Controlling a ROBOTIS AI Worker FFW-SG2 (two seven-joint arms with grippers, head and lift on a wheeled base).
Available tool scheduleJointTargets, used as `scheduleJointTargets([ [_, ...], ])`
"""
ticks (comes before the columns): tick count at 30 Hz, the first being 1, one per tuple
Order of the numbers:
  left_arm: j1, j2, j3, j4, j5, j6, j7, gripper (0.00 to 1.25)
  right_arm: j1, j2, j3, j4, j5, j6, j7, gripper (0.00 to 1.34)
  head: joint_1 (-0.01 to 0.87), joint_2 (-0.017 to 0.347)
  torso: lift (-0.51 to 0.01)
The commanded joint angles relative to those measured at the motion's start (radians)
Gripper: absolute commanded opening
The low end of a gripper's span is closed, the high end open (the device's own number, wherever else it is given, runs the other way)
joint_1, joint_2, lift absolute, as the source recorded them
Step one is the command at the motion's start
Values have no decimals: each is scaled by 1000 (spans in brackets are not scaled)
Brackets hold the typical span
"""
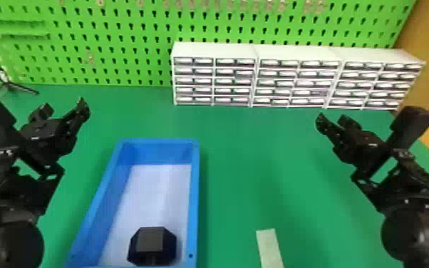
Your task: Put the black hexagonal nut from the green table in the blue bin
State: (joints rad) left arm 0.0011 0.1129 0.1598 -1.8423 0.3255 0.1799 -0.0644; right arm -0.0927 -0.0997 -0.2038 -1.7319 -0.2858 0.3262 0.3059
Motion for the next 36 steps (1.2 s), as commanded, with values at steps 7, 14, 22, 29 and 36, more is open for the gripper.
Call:
scheduleJointTargets([
  [7,-4,-9,6,0,-5,20,2,815,-27,3,1,38,19,1,-1,753,692,8,-97],
  [14,-18,-21,24,0,-14,21,2,816,-42,-3,9,38,14,-9,-1,758,692,8,-97],
  [22,-9,-30,27,0,-22,20,0,818,-38,-25,15,40,-4,-2,-1,769,692,8,-97],
  [29,-4,-47,35,0,-28,20,-3,815,-45,-49,21,43,-15,13,-1,775,692,8,-97],
  [36,0,-48,15,9,-29,20,-3,815,-38,-54,14,43,-27,22,1,775,692,8,-97],
])
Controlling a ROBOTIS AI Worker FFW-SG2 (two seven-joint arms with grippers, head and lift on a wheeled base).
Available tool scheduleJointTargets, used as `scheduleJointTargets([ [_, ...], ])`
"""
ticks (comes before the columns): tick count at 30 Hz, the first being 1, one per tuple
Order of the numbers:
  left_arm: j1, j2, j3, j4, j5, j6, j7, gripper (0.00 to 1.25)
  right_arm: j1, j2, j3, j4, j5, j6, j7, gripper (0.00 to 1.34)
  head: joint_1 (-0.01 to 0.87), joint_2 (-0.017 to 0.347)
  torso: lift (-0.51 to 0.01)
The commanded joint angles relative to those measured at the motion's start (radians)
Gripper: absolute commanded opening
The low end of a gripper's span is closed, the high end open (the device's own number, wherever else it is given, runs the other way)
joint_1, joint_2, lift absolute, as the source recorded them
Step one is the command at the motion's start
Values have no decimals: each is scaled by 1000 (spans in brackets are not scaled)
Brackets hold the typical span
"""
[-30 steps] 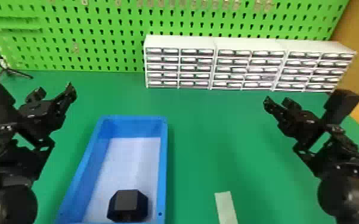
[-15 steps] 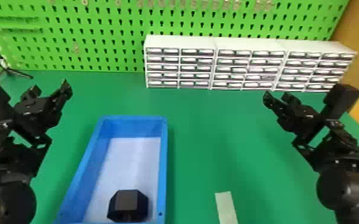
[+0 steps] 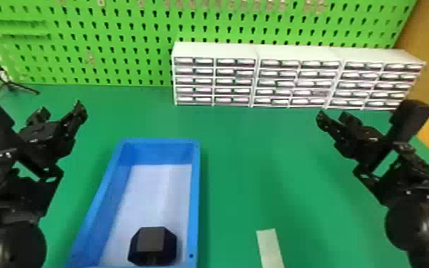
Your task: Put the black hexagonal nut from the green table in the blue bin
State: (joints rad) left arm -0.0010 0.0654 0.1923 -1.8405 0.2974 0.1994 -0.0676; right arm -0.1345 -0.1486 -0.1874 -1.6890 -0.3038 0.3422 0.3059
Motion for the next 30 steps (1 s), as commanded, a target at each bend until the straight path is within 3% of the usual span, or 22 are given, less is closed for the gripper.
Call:
scheduleJointTargets([
  [1,3,-1,-25,9,-1,0,0,815,7,-8,-3,-1,-12,8,1,775,692,8,-97],
  [30,-20,-7,-17,18,3,-11,-9,815,6,1,8,-15,-29,8,1,775,692,8,-97],
])
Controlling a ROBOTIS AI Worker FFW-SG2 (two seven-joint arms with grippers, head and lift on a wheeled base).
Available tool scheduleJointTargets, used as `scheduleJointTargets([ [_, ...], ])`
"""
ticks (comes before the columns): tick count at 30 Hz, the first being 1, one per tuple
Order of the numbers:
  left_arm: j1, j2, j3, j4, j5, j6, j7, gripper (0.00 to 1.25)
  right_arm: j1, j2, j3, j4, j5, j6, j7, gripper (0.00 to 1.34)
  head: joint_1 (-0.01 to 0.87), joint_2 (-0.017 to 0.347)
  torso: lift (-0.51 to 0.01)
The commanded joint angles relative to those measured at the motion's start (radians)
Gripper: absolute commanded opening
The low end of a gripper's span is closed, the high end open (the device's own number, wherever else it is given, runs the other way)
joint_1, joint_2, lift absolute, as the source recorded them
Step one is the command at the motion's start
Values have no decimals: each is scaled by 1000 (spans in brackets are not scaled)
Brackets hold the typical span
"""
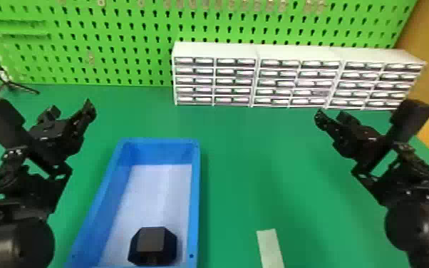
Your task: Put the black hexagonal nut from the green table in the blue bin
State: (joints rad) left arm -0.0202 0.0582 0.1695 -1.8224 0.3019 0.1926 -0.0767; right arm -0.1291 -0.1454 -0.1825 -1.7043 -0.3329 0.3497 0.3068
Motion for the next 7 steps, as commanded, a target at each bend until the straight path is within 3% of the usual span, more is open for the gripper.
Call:
scheduleJointTargets([
  [1,-1,0,5,0,-1,-5,0,815,0,-2,5,0,0,0,0,775,692,8,-97],
  [7,-1,0,8,0,-1,-7,0,815,5,-2,5,-1,-5,0,0,775,692,8,-97],
])
